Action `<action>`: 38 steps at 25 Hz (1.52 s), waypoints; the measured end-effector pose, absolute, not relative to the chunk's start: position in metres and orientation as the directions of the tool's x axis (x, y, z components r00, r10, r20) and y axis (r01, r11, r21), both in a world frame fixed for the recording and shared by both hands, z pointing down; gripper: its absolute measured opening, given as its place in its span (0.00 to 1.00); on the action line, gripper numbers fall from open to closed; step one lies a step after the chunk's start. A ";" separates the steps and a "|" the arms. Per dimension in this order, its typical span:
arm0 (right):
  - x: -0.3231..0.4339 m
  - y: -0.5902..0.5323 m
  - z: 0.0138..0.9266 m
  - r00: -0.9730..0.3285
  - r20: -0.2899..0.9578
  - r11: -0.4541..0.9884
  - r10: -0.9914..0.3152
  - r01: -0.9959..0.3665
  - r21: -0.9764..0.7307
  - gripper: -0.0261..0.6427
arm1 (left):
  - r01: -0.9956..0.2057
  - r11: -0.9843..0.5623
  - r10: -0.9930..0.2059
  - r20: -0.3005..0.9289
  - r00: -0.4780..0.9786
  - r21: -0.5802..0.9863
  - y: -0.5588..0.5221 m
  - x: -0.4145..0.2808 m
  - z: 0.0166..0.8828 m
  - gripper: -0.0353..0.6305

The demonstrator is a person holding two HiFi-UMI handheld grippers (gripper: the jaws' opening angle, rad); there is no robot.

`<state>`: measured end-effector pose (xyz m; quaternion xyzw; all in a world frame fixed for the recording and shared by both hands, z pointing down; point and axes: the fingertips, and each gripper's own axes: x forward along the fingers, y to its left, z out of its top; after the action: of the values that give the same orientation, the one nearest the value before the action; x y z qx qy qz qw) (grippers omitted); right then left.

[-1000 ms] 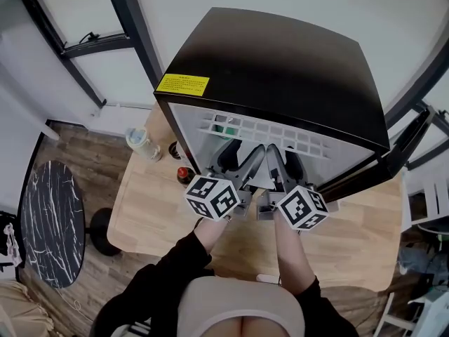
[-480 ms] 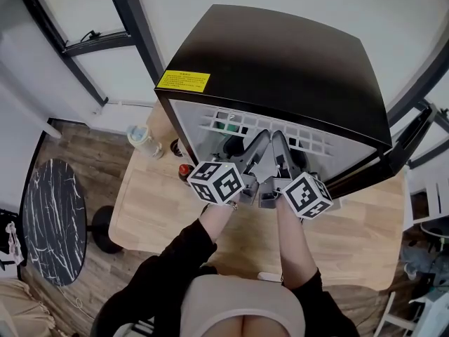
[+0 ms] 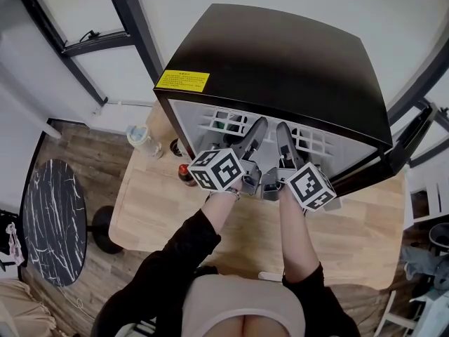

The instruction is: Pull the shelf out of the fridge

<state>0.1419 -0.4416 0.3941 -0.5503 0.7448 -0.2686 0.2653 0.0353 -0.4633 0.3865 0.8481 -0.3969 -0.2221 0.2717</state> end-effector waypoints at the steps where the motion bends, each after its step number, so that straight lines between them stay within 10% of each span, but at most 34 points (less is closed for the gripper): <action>1: 0.142 -0.444 0.392 -0.257 -0.111 0.260 -0.960 -0.672 -0.693 0.49 | -0.545 -0.536 -0.794 -0.164 0.586 0.645 -0.466 0.036 0.386 0.48; 38: 0.145 -0.445 0.396 -0.194 -0.108 0.209 -0.975 -0.634 -0.745 0.30 | -0.504 -0.566 -0.764 -0.186 0.618 0.652 -0.465 0.041 0.387 0.43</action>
<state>0.1450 -0.4447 0.3961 -0.5603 0.7178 -0.2858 0.2984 0.0409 -0.4646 0.3874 0.8542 -0.3711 -0.2311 0.2815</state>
